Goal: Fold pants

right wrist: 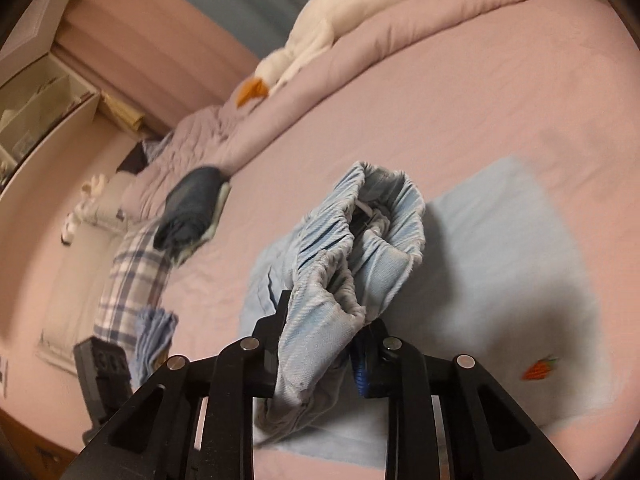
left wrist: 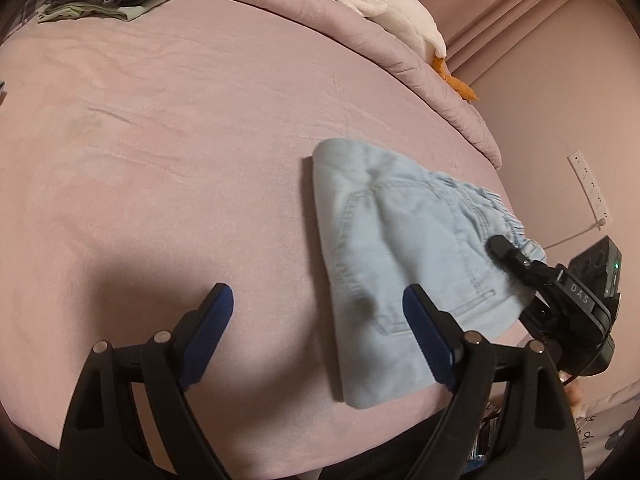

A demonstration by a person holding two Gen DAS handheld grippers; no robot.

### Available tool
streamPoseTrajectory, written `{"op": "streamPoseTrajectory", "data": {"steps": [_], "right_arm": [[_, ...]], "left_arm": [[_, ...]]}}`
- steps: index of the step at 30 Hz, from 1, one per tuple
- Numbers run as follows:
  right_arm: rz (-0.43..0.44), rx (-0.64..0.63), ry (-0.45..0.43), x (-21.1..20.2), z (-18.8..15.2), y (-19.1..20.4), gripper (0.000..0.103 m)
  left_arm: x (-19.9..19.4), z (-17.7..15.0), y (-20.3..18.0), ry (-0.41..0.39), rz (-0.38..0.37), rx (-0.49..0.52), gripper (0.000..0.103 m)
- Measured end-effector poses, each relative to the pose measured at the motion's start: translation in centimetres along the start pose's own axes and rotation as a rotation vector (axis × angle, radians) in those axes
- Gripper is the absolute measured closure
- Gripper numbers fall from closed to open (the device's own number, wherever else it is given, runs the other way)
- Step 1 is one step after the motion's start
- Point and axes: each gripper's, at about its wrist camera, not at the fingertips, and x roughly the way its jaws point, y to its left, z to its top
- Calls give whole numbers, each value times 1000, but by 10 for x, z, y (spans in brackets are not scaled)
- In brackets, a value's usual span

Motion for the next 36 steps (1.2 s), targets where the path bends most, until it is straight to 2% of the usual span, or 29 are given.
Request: {"op": "streamPoseTrajectory", "data": {"steps": [5, 12, 14, 16, 18, 19, 21, 25, 26, 28, 29, 30, 31, 33, 35, 36], "right_arm": [[-40, 25, -55, -18, 4, -19, 76], [-79, 93, -54, -15, 4, -49, 76], [-78, 105, -25, -6, 4, -57, 76], [-112, 160, 47, 6, 2, -73, 75], [-92, 190, 63, 7, 3, -82, 73], [-96, 189, 57, 2, 3, -84, 71], [-154, 158, 37, -8, 8, -82, 48], [-336, 74, -73, -42, 17, -71, 43], [-360, 21, -99, -49, 19, -63, 43], [-330, -67, -112, -50, 17, -44, 43], [-303, -119, -107, -47, 14, -34, 43], [-283, -178, -102, -43, 10, -21, 43], [-268, -242, -101, -37, 3, -6, 44], [-221, -334, -57, -18, -10, 19, 62], [-156, -408, 11, 5, -24, 41, 66], [-131, -450, 42, 17, -31, 51, 72]], "left_arm": [[3, -1, -6, 12, -9, 23, 16], [13, -3, -18, 33, -22, 71, 16], [16, -2, -22, 36, -20, 97, 16], [18, 2, -27, 29, -16, 128, 16], [18, 6, -31, 12, -11, 158, 16], [18, 8, -33, 4, -8, 171, 16], [19, 15, -38, -11, -2, 201, 17], [27, 28, -57, -44, 29, 306, 18], [33, 32, -65, -45, 28, 335, 22], [47, 41, -79, -29, 32, 385, 26], [57, 46, -86, -12, 27, 411, 36], [63, 48, -91, 2, 27, 429, 52], [72, 51, -95, 23, 35, 455, 60], [91, 56, -102, 59, 60, 508, 79], [104, 59, -104, 82, 81, 537, 81], [107, 60, -102, 90, 88, 547, 85]]}}
